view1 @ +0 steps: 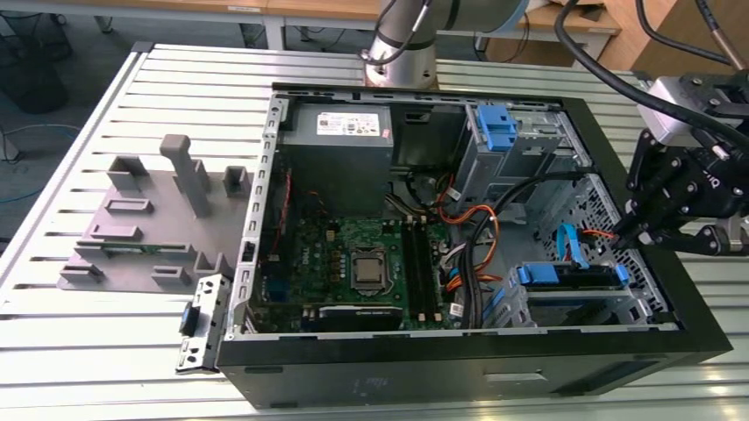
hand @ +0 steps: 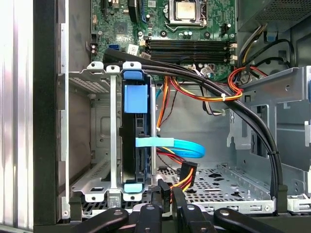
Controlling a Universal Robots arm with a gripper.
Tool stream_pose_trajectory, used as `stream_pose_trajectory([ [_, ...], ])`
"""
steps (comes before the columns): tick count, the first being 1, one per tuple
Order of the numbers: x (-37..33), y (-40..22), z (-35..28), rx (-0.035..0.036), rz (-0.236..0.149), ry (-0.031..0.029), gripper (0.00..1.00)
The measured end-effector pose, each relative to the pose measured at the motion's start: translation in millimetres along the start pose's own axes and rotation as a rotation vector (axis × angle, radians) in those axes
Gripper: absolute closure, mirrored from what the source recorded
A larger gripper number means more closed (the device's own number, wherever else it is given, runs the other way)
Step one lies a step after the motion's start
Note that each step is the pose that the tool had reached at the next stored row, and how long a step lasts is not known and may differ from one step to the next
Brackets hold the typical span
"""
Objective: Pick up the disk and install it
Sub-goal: 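Insert the second disk wire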
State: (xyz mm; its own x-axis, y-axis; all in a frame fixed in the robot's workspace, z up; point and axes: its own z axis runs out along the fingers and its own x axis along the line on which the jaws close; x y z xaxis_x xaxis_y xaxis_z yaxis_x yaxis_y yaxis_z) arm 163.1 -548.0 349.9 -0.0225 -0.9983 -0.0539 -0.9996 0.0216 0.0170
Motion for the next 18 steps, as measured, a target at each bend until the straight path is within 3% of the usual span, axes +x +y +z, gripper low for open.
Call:
stream_pose_trajectory([
  [12,-1.2,-0.7,0.3,0.0,0.0,-0.0002,0.78],
  [13,-1.2,-0.6,0.3,0.0,0.0,-0.0002,0.84],
  [16,-1.3,-0.6,0.3,0.0,0.0,-0.0002,0.84],
  [18,-1.4,2.6,0.3,0.0014,0.0,-0.0005,0.84],
])
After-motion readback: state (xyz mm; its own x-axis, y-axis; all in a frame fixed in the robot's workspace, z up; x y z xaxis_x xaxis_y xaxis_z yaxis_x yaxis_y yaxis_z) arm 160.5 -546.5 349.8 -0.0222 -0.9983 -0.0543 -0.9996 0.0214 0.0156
